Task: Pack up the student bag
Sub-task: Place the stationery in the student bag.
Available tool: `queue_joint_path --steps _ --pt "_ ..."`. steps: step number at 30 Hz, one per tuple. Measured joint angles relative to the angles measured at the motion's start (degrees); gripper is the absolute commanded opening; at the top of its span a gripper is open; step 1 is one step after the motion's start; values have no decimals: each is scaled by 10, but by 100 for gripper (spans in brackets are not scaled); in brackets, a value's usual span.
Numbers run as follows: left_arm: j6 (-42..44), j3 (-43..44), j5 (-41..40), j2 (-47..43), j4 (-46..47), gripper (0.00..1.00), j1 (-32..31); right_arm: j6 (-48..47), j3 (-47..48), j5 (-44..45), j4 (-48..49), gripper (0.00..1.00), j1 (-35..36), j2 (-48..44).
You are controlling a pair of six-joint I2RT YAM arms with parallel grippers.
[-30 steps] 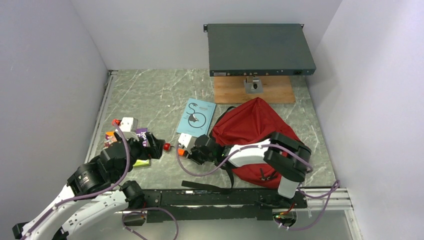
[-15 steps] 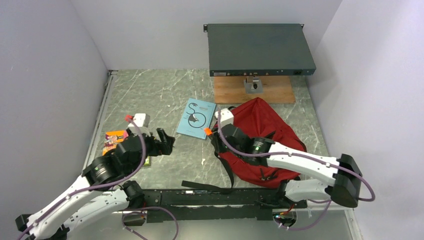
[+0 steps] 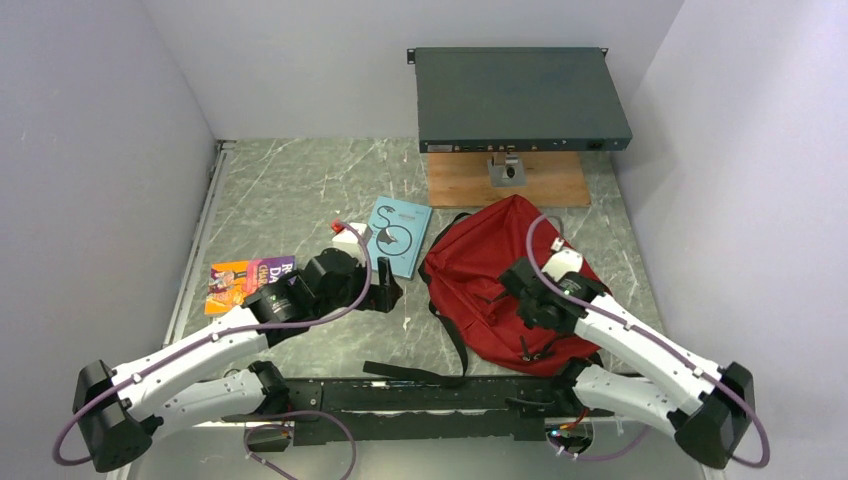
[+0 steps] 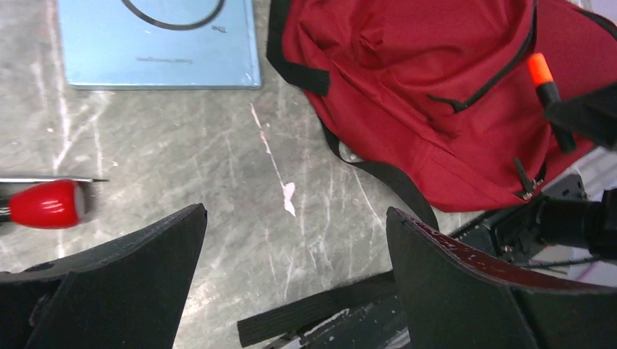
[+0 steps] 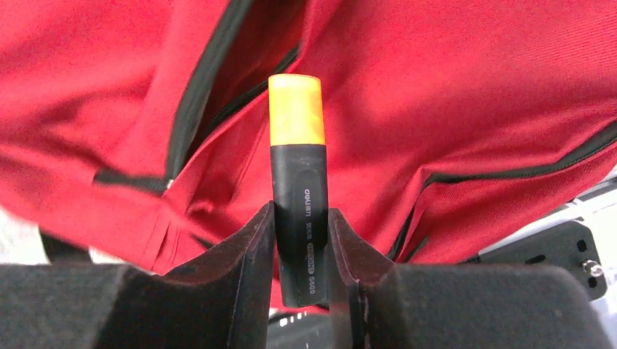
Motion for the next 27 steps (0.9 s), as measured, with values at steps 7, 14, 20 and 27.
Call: queue_joint_path --steps 7,14,20,27 --pt "-7 2 56 7 27 97 0 -144 -75 -44 134 0 -164 -39" --pt "-30 -21 82 -13 52 95 0 -267 -90 -68 267 0 -176 -43" --pt "-37 -22 91 -10 55 95 0 -341 -104 -92 372 0 -179 -11" --pt "-48 -22 101 -10 64 93 0 -386 -188 -82 542 0 -187 17"
